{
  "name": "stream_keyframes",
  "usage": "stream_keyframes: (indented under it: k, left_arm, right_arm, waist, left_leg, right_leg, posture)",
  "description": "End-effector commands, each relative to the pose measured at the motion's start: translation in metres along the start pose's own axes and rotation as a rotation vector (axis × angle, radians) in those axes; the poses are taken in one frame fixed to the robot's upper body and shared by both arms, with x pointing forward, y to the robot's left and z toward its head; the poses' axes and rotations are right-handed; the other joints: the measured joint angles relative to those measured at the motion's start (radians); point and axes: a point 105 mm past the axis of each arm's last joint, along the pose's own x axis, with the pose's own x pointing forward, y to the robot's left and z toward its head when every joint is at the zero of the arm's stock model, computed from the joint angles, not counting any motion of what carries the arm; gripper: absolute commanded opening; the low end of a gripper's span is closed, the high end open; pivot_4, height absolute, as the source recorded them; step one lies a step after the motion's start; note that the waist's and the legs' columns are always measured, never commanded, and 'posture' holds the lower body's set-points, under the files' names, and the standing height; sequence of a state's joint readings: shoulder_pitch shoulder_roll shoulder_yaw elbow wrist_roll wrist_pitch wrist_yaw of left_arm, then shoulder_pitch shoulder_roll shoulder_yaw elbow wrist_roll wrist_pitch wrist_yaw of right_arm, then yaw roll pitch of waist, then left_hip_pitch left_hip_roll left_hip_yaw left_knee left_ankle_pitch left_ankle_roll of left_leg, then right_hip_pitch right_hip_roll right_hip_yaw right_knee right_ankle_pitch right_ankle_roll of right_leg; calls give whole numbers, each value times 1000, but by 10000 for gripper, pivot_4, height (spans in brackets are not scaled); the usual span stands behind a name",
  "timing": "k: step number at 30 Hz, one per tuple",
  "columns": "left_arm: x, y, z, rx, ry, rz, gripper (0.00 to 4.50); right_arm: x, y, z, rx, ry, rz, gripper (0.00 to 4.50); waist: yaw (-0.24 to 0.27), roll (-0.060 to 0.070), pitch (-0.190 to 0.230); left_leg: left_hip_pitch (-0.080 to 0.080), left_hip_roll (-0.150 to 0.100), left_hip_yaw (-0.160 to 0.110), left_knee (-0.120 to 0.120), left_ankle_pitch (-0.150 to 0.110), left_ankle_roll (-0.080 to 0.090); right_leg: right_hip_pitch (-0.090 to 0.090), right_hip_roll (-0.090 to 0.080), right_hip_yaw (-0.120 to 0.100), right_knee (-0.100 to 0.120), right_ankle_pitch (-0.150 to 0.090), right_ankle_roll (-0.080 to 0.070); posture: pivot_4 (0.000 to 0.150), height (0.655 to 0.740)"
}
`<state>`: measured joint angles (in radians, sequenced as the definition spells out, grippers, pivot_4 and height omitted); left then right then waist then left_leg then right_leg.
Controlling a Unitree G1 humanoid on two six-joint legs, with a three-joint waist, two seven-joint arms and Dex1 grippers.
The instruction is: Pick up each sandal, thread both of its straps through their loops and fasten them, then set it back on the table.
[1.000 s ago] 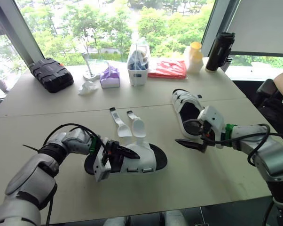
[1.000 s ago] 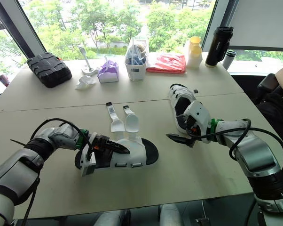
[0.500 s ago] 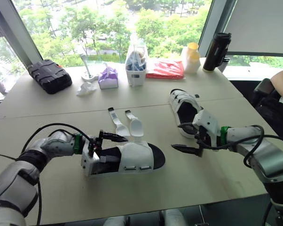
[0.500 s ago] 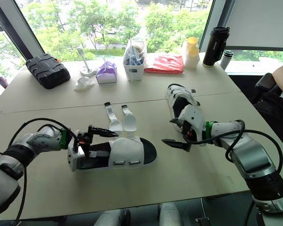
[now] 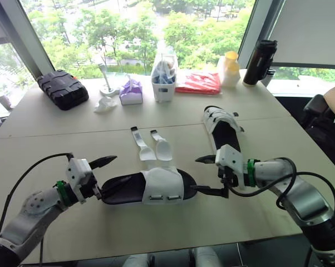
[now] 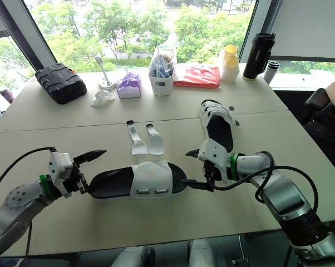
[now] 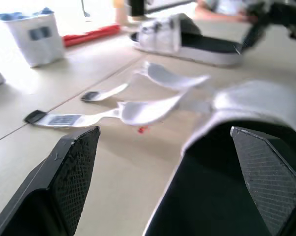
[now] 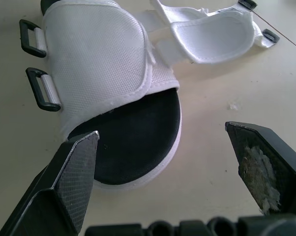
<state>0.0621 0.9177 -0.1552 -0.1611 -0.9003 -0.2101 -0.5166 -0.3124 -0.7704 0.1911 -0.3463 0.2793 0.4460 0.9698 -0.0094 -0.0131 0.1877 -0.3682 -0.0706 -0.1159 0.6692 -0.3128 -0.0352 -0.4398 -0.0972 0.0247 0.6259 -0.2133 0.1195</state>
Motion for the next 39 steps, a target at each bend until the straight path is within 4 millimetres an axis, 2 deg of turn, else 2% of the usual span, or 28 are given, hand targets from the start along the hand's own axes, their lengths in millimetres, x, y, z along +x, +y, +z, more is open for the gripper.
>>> stream_keyframes:
  k: [1, 4, 8, 14, 17, 23, 24, 32, 39]
  left_arm:
    - [5, -1, 17, -211, -122, 128, 44598]
    - [10, 4, 18, -332, -183, 231, 44598]
    - [21, 2, 23, -437, -256, 284, 44598]
    - [26, -8, 26, -513, -300, 275, 44598]
    - [27, -12, 28, -549, -307, 260, 45000]
    - [27, -17, 28, -559, -292, 244, 45000]
    - [27, -17, 29, -559, -289, 242, 45000]
    - [29, -11, 24, -624, -230, 250, 45000]
    - [41, 5, 7, -808, -149, 206, 45000]
  right_arm:
    - [2, 4, 2, -46, -17, 2, 45000]
    - [5, 9, 1, -46, -21, 13, 45000]
    - [5, 14, 3, -35, -31, 35, 45000]
    - [8, 12, 4, -23, -46, 45, 45000]
    - [11, 10, 4, -10, -56, 57, 35743]
    - [18, 3, -2, -7, -62, 55, 7332]
    - [20, 2, -3, -10, -62, 55, 1171]
    - [34, 17, -12, -23, -50, 158, 498]
    - [54, 24, -10, -34, -97, 219, 498]
  waist:
    - [-1, 0, 0]
    - [-1, 0, 0]
    - [-1, 0, 0]
    - [0, 0, -1]
    - [-1, 0, -1]
    - [-1, 0, -1]
    - [0, 0, -1]
    - [-1, 0, -1]
    - [-3, 0, -1]
  left_leg:
    - [1, 0, 0, 0, 0, 0]
    - [4, -1, 0, 0, 0, 0]
    - [13, -1, 1, -2, 0, 0]
    - [13, -1, 1, -2, 0, 0]
    - [13, -1, 1, -2, 0, 0]
    - [13, -1, 1, -2, 0, 0]
    - [13, -1, 1, -2, 0, 0]
    - [13, -1, 0, -2, 0, 0]
    - [13, -1, 0, -2, 0, 0]
  right_leg:
    - [0, 0, 0, 0, 0, 0]
    - [3, 0, 0, 0, 0, 0]
    - [12, 1, 0, -2, 0, 0]
    - [14, 1, 0, -6, 0, 0]
    - [14, 1, 0, -6, 0, 0]
    - [14, 1, 0, -7, 0, 0]
    - [14, 1, 0, -7, 0, 0]
    - [14, 1, 0, -8, 0, 0]
    - [14, 2, 0, -7, 0, 0]
  posture:
    - [1500, 7400]
    - [1500, 7400]
    - [1500, 7400]
    - [1500, 7400]
    - [1500, 7400]
    - [1500, 7400]
    - [1500, 7400]
    - [1500, 7400]
    - [1500, 7400]
